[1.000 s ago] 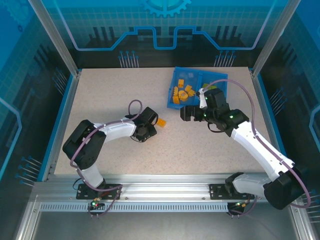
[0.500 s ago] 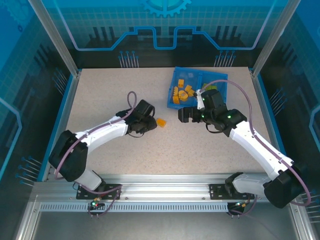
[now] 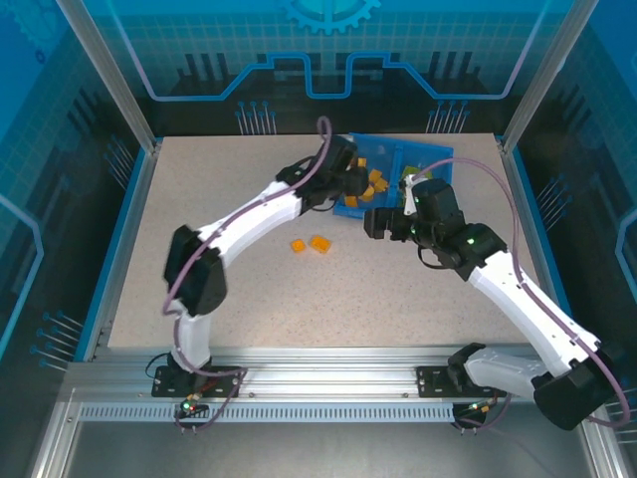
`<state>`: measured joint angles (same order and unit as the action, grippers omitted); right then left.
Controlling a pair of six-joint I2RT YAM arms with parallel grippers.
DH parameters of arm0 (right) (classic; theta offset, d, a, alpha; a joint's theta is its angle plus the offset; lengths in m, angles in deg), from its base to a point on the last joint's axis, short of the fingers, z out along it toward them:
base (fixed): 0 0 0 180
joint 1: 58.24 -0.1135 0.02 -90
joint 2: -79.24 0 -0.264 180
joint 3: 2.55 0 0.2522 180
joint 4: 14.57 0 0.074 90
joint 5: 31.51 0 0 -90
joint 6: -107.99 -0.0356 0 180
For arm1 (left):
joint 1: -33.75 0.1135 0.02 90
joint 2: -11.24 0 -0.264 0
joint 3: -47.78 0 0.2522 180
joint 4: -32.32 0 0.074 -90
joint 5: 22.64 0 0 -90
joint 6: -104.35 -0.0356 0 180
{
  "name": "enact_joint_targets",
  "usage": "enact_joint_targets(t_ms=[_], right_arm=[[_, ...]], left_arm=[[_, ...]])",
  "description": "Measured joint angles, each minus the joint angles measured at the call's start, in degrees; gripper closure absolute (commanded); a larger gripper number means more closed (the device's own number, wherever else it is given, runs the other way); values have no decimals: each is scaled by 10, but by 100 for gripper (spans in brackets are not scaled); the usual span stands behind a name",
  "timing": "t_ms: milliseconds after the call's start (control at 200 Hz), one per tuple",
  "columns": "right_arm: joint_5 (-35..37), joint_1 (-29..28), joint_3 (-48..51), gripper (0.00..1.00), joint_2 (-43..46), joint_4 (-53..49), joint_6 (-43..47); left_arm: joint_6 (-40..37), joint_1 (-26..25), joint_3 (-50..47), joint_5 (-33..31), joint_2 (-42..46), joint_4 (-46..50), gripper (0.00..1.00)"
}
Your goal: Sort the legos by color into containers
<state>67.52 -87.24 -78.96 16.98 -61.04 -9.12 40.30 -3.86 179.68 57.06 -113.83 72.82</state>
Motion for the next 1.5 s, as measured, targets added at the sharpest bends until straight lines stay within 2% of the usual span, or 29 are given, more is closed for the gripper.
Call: enact_joint_targets(t_ms=[110, 220, 270, 560, 635, 820, 940, 1070, 1161, 1286, 1501], right_arm=[[10, 0, 8, 0, 22, -8, -4], [17, 0, 20, 0, 43, -18, -7], [20, 0, 22, 0, 48, -22, -8], [28, 0, 23, 0, 51, -26, -10], [27, 0, 23, 0, 44, -26, -10], [21, 0, 23, 0, 17, -19, -12], [10, -1, 21, 0, -12, -12, -13], [2, -6, 8, 0, -47, -7, -14], [-7, -9, -5, 0, -69, -1, -14], [-22, -15, -21, 0, -95, 8, -14], [-33, -34, -38, 0, -126, 8, -11]], left_arm=[[-16, 8, 124, 0, -104, 20, 60], [-29, 18, 191, 5, -165, 26, 39], [-37, 22, 203, 10, -177, 27, 34], [-54, 25, 207, 27, -157, 35, 29], [-54, 24, 158, 27, -114, 34, 29], [-45, 24, -125, 19, 111, -16, 28], [-17, 23, -257, -18, 247, -27, 28], [32, 26, -355, -69, 336, -20, 28], [70, 33, -420, -85, 359, -14, 28], [113, 47, -487, -89, 347, 3, 27], [180, 66, -502, -65, 283, 11, 23]])
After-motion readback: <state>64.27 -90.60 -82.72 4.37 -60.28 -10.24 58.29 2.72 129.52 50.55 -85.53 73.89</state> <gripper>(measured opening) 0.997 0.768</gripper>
